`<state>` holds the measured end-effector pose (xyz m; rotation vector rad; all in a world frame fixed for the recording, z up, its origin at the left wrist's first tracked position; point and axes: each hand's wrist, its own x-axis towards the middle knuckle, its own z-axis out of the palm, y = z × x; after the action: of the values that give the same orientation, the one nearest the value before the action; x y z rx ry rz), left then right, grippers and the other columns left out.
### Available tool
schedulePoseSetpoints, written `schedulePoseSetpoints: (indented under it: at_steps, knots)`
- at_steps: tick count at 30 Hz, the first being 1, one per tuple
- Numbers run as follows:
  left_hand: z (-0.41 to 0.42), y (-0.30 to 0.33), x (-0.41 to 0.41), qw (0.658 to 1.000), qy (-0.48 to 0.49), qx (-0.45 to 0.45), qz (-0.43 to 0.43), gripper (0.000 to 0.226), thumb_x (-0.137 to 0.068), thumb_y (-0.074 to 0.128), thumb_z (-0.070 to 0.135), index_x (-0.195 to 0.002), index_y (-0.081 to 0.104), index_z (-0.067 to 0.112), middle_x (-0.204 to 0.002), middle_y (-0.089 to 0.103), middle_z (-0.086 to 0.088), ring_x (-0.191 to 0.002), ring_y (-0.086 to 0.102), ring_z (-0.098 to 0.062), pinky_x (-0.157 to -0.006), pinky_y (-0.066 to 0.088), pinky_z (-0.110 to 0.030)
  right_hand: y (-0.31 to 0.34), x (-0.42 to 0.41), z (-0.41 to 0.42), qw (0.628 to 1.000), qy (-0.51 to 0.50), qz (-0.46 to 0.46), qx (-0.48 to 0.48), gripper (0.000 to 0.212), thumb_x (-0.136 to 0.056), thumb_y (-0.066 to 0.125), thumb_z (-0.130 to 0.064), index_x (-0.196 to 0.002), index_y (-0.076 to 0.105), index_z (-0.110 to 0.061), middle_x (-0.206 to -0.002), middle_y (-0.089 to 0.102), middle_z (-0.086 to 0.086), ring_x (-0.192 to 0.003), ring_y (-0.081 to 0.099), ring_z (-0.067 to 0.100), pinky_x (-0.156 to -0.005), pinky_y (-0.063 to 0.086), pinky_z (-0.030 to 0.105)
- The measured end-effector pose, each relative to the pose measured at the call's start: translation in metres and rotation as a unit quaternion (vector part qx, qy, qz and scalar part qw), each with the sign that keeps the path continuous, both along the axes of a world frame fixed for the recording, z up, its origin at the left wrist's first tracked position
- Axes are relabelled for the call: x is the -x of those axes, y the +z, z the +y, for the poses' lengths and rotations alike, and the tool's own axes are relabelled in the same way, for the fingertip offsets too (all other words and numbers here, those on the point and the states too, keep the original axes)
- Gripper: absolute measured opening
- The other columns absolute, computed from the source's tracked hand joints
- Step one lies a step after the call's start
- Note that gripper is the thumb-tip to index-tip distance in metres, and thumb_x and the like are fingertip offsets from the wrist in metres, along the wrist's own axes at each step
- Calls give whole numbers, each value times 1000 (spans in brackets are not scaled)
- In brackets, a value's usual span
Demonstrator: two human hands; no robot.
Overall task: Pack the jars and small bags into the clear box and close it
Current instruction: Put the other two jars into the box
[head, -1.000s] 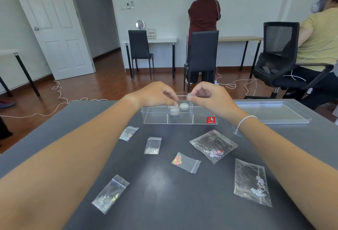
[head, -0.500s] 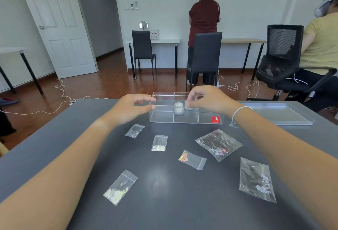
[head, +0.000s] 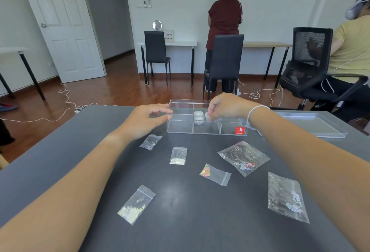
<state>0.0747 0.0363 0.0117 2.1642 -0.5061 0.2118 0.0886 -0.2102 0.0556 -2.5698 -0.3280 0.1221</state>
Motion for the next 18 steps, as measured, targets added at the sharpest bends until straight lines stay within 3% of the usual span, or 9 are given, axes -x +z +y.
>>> schedulePoseSetpoints:
  at_steps: [3,10,18]
  knots:
    - [-1,-1,0,1000,3,5,-3,15,-82,65,27,-85,66,42,-120,56,18,-97,55,1,-78,33,0,0,0,1,1000,3,4,8,16,-75,70,-12,-65,63,-22,-78,60,-11,-75,53,5,-58,38,19]
    - [-2,-2,1,1000,8,19,-2,15,-82,65,26,-84,67,40,-118,56,18,-88,56,1,-70,32,8,0,1,0,1000,4,6,7,15,-75,68,-11,-67,63,-22,-82,60,-11,-77,53,5,-59,39,19]
    - [-4,-2,2,1000,6,19,-2,14,-82,65,27,-85,67,41,-119,56,19,-86,57,-1,-70,35,5,0,3,-1,1000,7,-15,16,16,-78,65,-10,-68,62,-22,-79,59,-11,-77,53,6,-60,39,19]
